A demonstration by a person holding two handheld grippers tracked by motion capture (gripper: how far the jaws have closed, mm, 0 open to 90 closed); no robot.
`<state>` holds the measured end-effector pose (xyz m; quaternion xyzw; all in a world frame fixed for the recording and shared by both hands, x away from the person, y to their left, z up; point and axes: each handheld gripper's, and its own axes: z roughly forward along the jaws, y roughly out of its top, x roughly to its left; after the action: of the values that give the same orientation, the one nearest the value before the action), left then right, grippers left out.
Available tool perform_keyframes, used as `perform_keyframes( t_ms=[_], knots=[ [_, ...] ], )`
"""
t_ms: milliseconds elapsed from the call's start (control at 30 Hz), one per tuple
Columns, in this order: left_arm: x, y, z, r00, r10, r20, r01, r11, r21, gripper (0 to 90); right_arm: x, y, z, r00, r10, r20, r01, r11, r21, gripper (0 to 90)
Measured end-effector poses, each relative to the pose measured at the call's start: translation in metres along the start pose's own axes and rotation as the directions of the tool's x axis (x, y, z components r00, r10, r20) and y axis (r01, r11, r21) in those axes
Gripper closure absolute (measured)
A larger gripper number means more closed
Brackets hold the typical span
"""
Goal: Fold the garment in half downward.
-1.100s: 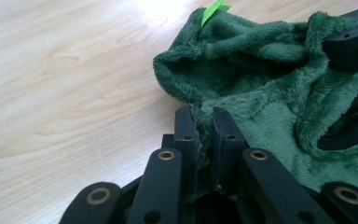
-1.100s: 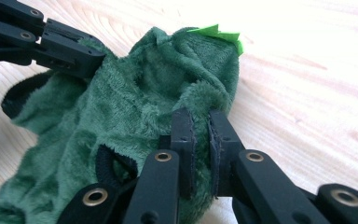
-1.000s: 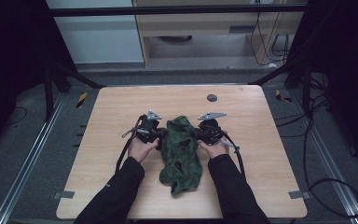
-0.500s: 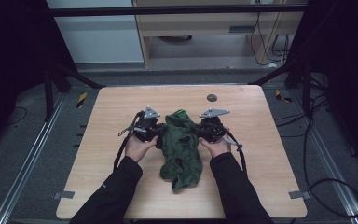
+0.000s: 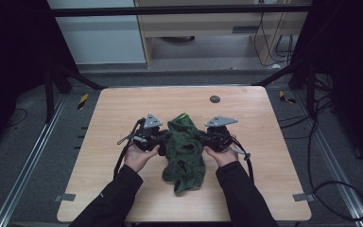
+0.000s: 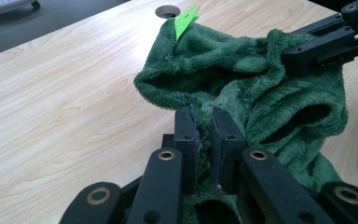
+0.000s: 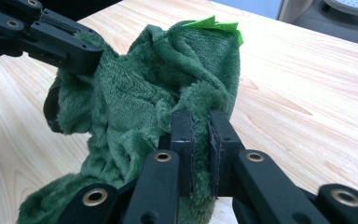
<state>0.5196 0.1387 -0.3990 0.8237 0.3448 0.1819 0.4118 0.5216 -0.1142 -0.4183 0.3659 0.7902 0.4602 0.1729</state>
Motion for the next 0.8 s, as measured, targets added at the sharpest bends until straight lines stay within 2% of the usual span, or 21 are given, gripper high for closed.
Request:
perform_keyframes(
  t_ms=[567, 800],
  knots=[
    [-0.014, -0.014, -0.014, 0.9997, 0.006, 0.025, -0.006, 1.0000, 0.007, 82.5, 0.013, -0.019, -0.015, 0.9995, -0.018, -0.025, 0.017, 1.000, -0.019, 82.2],
    [-0.023, -0.023, -0.021, 0.9991, 0.022, 0.036, -0.023, 0.9994, 0.028, 82.5, 0.017, -0.027, -0.020, 0.9988, -0.004, -0.048, 0.003, 1.000, -0.026, 82.1]
  ],
)
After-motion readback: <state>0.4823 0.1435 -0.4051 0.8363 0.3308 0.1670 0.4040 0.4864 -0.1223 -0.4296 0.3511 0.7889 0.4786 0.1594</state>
